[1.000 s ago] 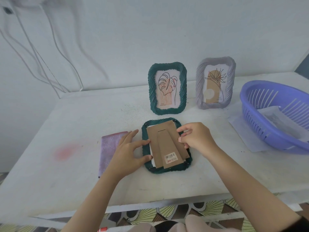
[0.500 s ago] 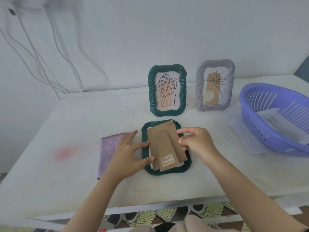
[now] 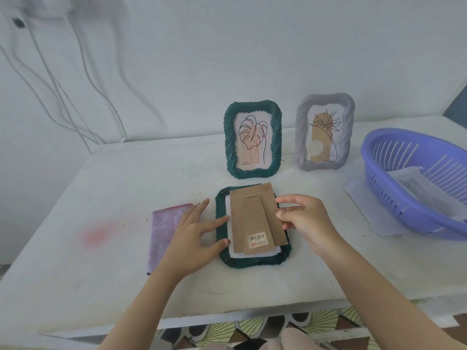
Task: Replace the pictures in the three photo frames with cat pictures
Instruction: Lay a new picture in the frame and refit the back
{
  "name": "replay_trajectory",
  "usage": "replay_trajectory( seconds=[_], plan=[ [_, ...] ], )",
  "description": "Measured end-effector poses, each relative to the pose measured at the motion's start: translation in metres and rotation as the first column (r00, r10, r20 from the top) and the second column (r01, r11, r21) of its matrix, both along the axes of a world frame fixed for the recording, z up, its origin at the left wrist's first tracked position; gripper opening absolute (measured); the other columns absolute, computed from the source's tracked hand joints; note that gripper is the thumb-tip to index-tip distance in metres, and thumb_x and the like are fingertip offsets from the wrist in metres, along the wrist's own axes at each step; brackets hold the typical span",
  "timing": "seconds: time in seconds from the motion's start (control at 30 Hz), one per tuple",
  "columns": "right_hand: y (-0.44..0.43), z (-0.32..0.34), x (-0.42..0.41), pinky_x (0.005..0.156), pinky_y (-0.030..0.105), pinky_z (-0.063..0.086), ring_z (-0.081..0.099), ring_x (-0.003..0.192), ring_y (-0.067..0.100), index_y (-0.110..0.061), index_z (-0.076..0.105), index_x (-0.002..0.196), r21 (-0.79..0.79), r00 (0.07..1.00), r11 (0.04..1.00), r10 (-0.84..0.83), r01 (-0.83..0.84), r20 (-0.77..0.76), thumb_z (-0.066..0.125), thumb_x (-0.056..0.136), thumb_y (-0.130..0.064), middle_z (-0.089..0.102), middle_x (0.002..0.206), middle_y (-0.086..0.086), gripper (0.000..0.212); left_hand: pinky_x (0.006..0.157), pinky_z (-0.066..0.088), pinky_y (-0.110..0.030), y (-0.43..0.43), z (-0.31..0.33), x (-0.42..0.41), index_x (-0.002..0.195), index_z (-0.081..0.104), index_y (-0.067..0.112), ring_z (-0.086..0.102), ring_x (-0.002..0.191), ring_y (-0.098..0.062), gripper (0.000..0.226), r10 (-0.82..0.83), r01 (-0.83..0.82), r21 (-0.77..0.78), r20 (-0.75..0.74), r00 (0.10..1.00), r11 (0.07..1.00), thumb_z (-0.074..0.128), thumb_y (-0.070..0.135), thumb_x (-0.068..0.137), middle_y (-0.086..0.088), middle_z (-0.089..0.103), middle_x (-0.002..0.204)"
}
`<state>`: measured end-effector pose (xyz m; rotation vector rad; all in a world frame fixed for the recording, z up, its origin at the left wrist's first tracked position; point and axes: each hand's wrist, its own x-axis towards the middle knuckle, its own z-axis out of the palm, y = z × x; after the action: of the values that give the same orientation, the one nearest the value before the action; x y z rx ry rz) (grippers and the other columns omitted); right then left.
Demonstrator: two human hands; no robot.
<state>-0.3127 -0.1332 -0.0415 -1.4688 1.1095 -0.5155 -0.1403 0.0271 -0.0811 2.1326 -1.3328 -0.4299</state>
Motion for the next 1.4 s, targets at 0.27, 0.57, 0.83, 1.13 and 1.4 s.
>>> replay_trajectory(
  seconds=[0.27, 0.57, 0.83, 1.13, 1.4],
  plan=[
    [0.001, -0.004, 0.003, 0.074, 0.033, 0.053, 0.057, 0.046, 0.012, -0.021, 0.068, 0.094, 0.002, 0.999, 1.0, 0.011, -0.011, -0.04, 0.062, 0.079, 0.0, 0.07, 0.077, 0.005, 0.027, 0.113, 0.01, -0.032, -0.002, -0.001, -0.001, 0.121, 0.052, 0.047, 0.009, 0.14, -0.014, 0.048, 0.008, -0.007, -0.011, 0.054, 0.999, 1.0, 0.069, 0.043, 0.076, 0.007, 0.016, 0.154],
    [-0.002, -0.006, 0.005, 0.072, 0.034, 0.053, 0.057, 0.046, 0.013, -0.021, 0.068, 0.094, -0.051, 0.996, 0.998, 0.043, -0.047, -0.078, 0.063, 0.078, 0.001, 0.067, 0.072, 0.004, 0.027, 0.113, 0.01, -0.032, -0.002, -0.003, -0.002, 0.132, 0.046, 0.034, 0.007, 0.141, -0.014, 0.06, 0.039, -0.04, 0.012, 0.07, 0.997, 0.999, 0.066, 0.047, 0.077, 0.007, 0.015, 0.154],
    [-0.004, -0.009, 0.008, 0.059, 0.024, 0.056, 0.058, 0.045, 0.012, -0.015, 0.068, 0.097, -0.152, 0.99, 0.984, 0.076, -0.094, -0.12, 0.061, 0.08, 0.001, 0.065, 0.065, 0.001, 0.025, 0.114, 0.011, -0.035, -0.005, -0.004, -0.003, 0.13, 0.048, 0.039, 0.008, 0.141, -0.015, 0.049, 0.046, -0.047, 0.007, 0.086, 0.995, 0.999, 0.062, 0.042, 0.083, 0.006, 0.015, 0.154],
    [0.0, -0.02, 0.01, 0.088, 0.028, 0.049, 0.063, 0.097, 0.016, -0.015, 0.066, 0.111, -0.471, 0.938, 0.846, 0.088, -0.248, -0.335, 0.06, 0.083, -0.008, 0.07, 0.104, 0.002, 0.03, 0.114, 0.009, -0.037, -0.008, -0.003, -0.004, 0.132, 0.046, 0.035, 0.007, 0.142, -0.018, 0.065, 0.078, -0.08, 0.031, 0.076, 0.994, 0.996, 0.045, 0.061, 0.073, 0.003, 0.014, 0.155],
    [-0.004, -0.025, 0.013, 0.097, 0.031, 0.046, 0.058, 0.112, 0.015, -0.02, 0.059, 0.122, -0.485, 0.936, 0.831, 0.114, -0.273, -0.332, 0.058, 0.083, -0.01, 0.064, 0.12, -0.003, 0.04, 0.114, 0.009, -0.039, -0.021, -0.002, -0.005, 0.133, 0.047, 0.03, 0.003, 0.142, -0.021, 0.052, 0.125, -0.127, 0.015, 0.102, 0.987, 0.992, 0.057, 0.047, 0.084, -0.002, 0.012, 0.156]
  ],
)
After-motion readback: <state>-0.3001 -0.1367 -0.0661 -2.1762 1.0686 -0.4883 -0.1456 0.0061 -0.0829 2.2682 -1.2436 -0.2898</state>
